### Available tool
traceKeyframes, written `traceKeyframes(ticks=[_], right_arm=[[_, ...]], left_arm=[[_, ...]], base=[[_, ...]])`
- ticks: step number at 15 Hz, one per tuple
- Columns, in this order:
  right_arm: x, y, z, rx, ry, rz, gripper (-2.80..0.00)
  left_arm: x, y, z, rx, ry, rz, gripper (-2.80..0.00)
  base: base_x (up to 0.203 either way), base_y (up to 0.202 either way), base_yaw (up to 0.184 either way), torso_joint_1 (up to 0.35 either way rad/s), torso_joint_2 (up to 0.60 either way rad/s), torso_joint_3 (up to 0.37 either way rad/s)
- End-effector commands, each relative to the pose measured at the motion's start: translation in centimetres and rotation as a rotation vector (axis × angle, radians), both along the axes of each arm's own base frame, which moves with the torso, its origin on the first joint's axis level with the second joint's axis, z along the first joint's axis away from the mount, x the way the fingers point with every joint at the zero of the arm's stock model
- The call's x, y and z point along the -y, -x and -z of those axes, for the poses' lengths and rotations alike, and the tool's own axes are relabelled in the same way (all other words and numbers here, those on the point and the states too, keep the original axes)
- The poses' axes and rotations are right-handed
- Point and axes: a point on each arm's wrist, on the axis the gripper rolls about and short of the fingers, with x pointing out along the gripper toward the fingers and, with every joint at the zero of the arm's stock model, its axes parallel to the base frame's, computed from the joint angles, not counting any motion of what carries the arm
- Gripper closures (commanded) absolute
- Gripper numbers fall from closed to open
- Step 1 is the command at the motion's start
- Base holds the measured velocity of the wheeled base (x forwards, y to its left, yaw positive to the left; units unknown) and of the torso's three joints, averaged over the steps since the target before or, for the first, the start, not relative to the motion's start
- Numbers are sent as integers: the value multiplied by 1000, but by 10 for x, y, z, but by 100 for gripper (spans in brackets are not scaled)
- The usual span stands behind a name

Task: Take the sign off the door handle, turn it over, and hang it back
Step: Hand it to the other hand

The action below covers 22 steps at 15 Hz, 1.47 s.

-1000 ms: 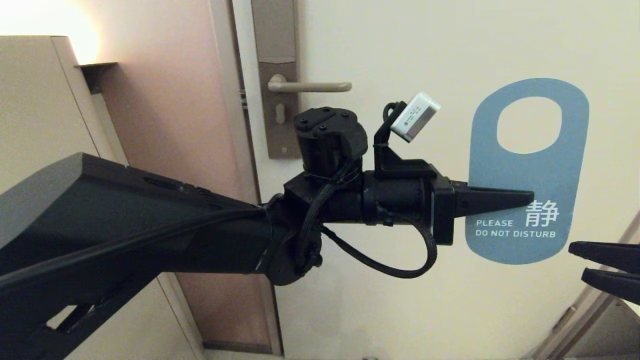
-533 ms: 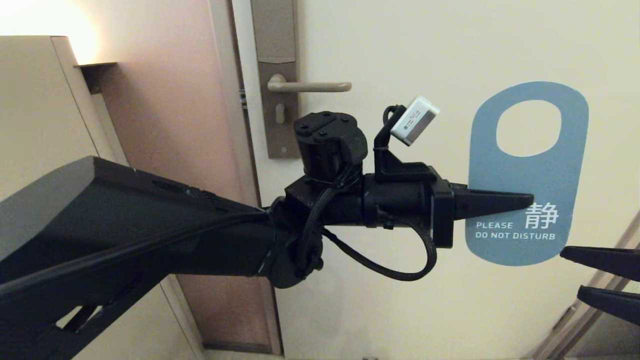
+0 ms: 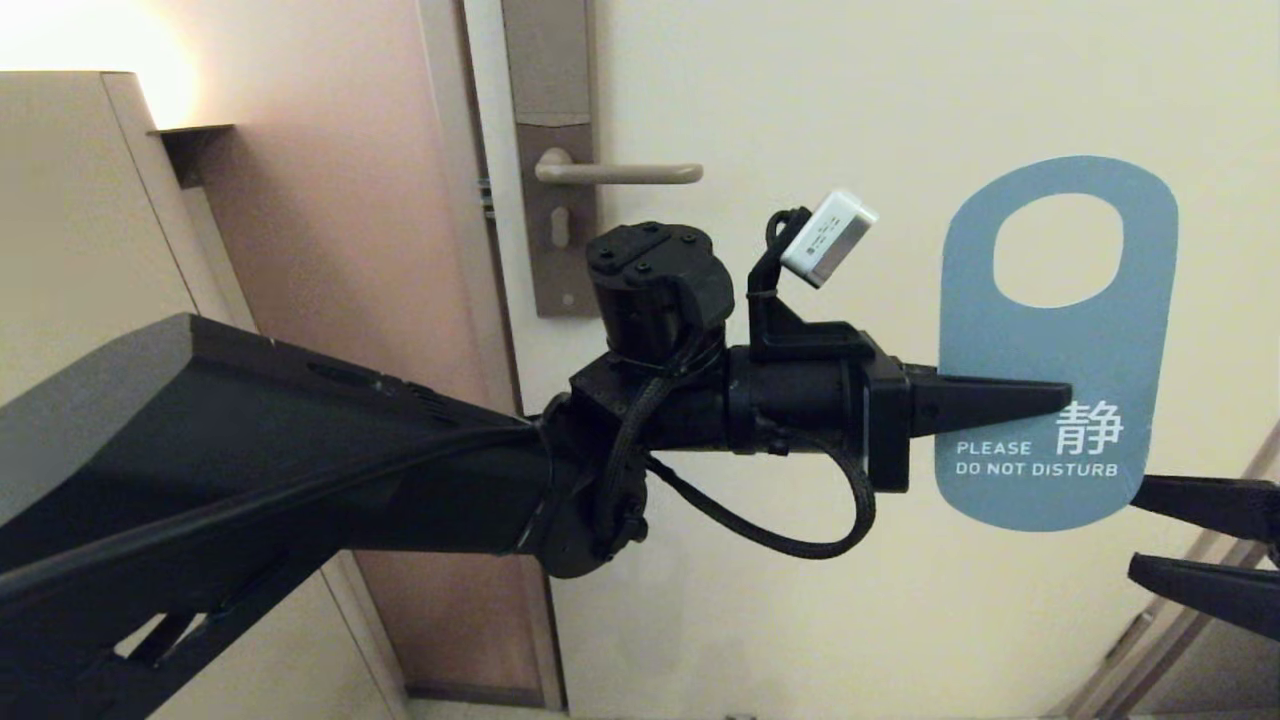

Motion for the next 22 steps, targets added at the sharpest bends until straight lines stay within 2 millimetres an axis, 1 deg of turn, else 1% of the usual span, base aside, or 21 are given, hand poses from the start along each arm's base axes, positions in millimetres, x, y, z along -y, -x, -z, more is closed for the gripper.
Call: traceKeyframes(ticks=[1,3,6,9,14,16,20,22], right_arm=[[0,-4,0,0,-3,-5,-280],[0,-5,-4,26,-3,-7,-280],[0,-4,-6,49,-3,-7,-280],[0,-3,-7,51,-4,-10,-280],[-3,7,-8,76,-5,-35,-280],[-5,11,-5,74,-6,-51,-280],[-5,12,-4,73,-6,-49,-280],[-5,15,-6,43,-39,-36,-280]], left_arm=[[3,-1,5,-1,6,7,0],[8,0,12,10,28,14,0],[13,3,13,-19,26,18,0],[16,3,16,-29,25,2,0],[27,15,7,-40,66,-37,0],[28,17,4,-36,74,-30,0],[29,23,1,-34,83,-31,0],[30,26,-2,-38,91,-38,0]], base=[[0,0,0,0,0,0],[0,0,0,0,0,0],[0,0,0,0,0,0],[0,0,0,0,0,0],[0,0,0,0,0,0],[0,0,0,0,0,0],[0,0,0,0,0,0],[0,0,0,0,0,0]])
